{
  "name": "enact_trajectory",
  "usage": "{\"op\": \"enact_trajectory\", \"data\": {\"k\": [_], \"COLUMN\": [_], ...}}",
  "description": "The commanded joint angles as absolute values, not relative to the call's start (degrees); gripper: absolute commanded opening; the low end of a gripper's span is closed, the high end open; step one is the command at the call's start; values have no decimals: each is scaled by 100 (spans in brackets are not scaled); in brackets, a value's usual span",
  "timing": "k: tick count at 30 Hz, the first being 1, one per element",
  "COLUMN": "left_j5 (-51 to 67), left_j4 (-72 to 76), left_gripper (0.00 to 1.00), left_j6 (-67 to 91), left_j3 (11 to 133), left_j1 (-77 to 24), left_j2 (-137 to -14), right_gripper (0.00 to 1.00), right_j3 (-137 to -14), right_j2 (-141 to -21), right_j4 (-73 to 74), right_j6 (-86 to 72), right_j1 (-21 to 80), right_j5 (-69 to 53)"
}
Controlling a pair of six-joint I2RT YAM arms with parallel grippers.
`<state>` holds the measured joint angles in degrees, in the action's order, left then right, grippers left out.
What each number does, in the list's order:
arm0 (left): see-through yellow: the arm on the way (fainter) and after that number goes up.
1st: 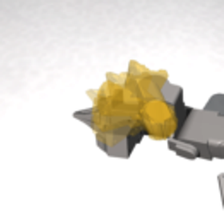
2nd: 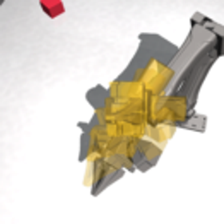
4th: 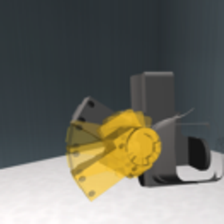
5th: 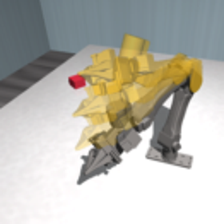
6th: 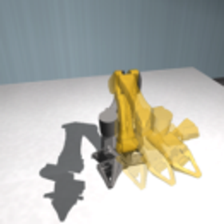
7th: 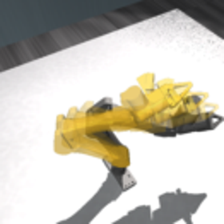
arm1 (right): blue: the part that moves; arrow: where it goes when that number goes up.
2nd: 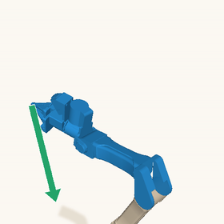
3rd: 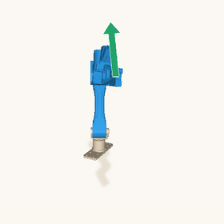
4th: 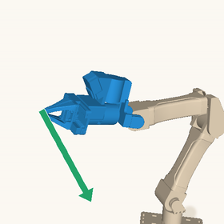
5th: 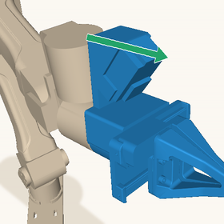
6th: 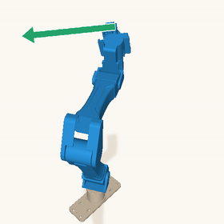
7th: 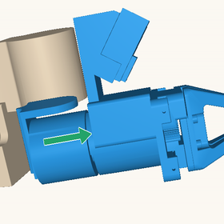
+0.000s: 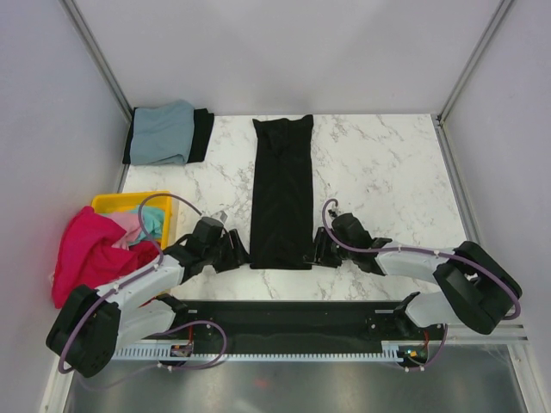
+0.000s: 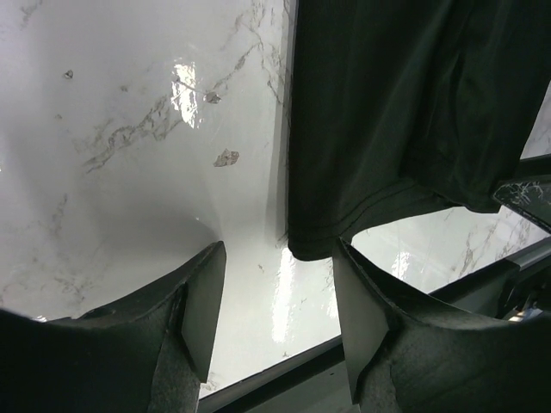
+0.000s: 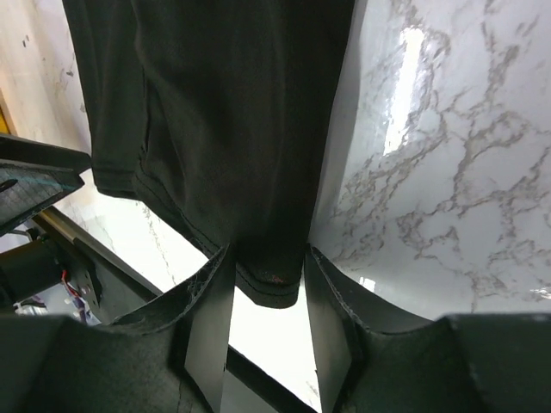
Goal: Fold and stack the t-shirts
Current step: Fold the tshirt
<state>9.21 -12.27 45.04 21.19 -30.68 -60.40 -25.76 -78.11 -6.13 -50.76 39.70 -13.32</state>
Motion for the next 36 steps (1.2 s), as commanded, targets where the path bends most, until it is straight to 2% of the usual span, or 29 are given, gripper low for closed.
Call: {"op": "enact_trajectory", "data": {"k": [1, 5, 10, 12, 17, 18, 19, 22, 23, 24, 25, 26, 33, 36], "left_j5": [765, 817, 861, 870, 897, 896, 888, 800, 774, 756, 730, 686, 528, 396], "left_j4": [-1020, -879, -695, -616, -598, -598, -563, -501, -475, -466, -457, -457, -1176, -1694], "left_gripper": [61, 60, 58, 56, 46, 44, 42, 23, 12, 6, 4, 2, 2, 2], "left_j6": [4676, 4667, 4693, 4711, 4737, 4746, 4763, 4790, 4799, 4808, 4808, 4808, 4991, 5263], "left_j3": [2039, 2039, 1995, 1978, 1995, 1986, 1960, 1907, 1899, 1881, 1881, 1872, 2126, 2241], "left_j1": [-3094, -3094, -3111, -3111, -3182, -3190, -3225, -3269, -3278, -3304, -3313, -3313, -3594, -3997], "left_j2": [-6073, -6257, -6390, -6433, -6434, -6442, -6451, -6486, -6521, -6530, -6530, -6495, -5750, -5241], "right_gripper": [46, 45, 38, 33, 29, 26, 25, 20, 17, 9, 6, 0, 0, 0], "right_j3": [-2303, -2162, -2215, -2267, -2320, -2320, -2320, -2312, -2320, -2320, -2329, -2329, -2268, -2224], "right_j2": [-7858, -7936, -8156, -8200, -8191, -8183, -8174, -8183, -8183, -8191, -8183, -8174, -7569, -6771], "right_j4": [-597, -729, -844, -844, -730, -712, -695, -686, -686, -668, -651, -633, -212, 428], "right_j6": [-5194, -5212, -5203, -5186, -5098, -5080, -5080, -5054, -5045, -5019, -5010, -5001, -4983, -5036], "right_j1": [4087, 4087, 4087, 4078, 4096, 4087, 4087, 4087, 4087, 4087, 4087, 4087, 4087, 4131], "right_j5": [-1283, -1248, -1248, -1248, -1213, -1213, -1195, -1195, -1221, -1230, -1222, -1222, -1231, -1065]}}
